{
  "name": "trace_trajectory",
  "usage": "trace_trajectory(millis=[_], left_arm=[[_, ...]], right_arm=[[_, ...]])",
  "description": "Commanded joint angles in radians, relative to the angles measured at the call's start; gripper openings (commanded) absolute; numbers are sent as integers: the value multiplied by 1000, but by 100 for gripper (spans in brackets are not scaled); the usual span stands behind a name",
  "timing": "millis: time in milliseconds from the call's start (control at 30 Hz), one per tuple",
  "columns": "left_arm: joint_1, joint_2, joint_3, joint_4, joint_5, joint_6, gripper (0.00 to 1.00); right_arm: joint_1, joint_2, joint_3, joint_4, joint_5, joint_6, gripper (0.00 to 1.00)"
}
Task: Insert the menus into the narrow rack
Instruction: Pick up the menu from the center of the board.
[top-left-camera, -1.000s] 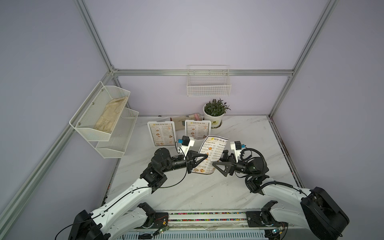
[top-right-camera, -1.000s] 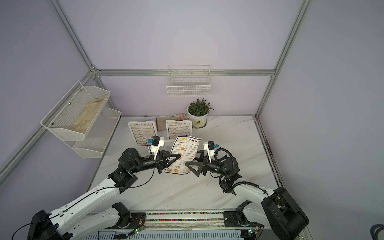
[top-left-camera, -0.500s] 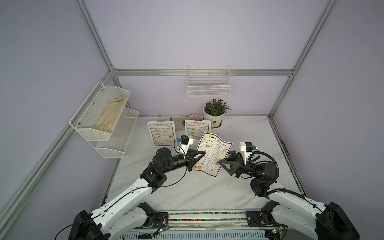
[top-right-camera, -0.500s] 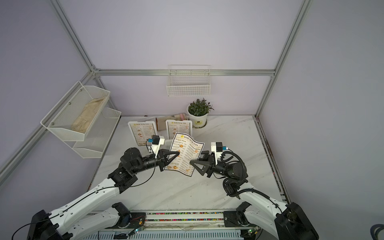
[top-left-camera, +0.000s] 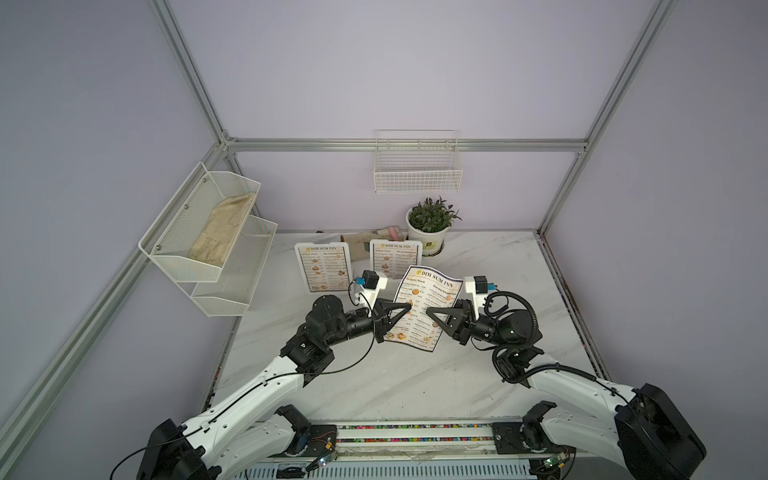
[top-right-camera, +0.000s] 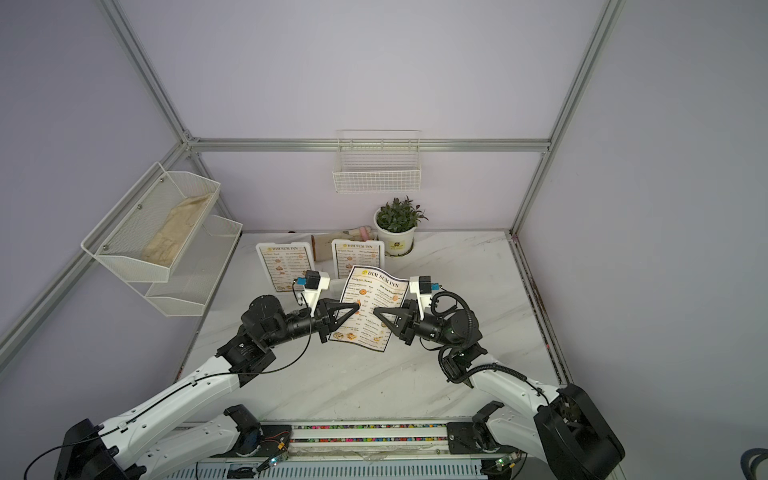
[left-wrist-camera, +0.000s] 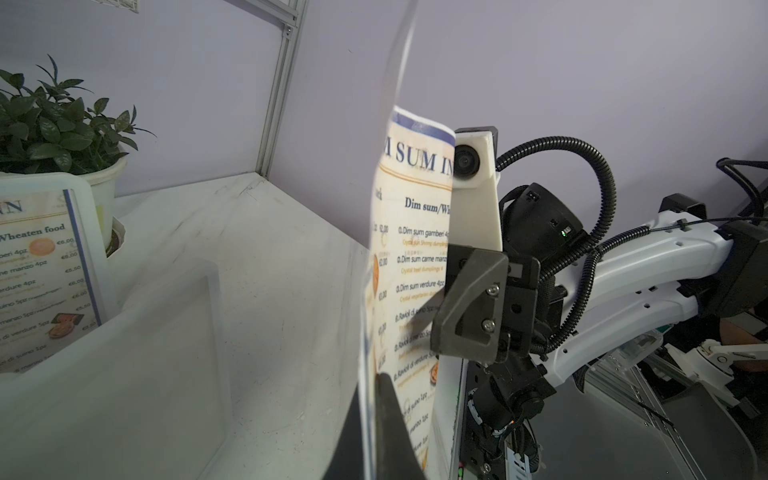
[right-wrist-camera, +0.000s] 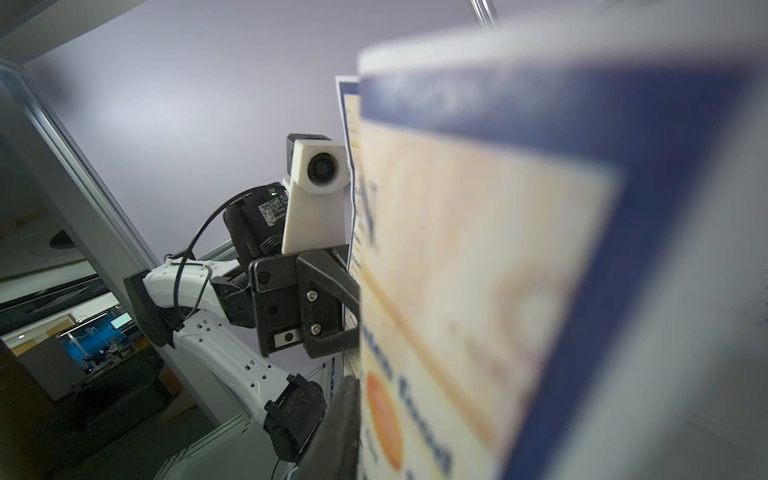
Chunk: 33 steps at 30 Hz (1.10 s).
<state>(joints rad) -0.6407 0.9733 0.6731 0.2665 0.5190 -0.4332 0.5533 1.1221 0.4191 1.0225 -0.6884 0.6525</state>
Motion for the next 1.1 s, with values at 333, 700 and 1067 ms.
trace_trajectory(millis=[333, 700, 1067], left_arm=[[7, -51, 31, 8, -11, 23, 13], [58, 7, 36, 16, 0, 15, 34], [138, 10, 43, 51, 9, -19, 16]], right_arm=[[7, 4, 57, -28, 61, -27, 0], [7, 45, 190, -87, 100, -62, 0], [7, 161, 296, -90, 120, -94, 0]])
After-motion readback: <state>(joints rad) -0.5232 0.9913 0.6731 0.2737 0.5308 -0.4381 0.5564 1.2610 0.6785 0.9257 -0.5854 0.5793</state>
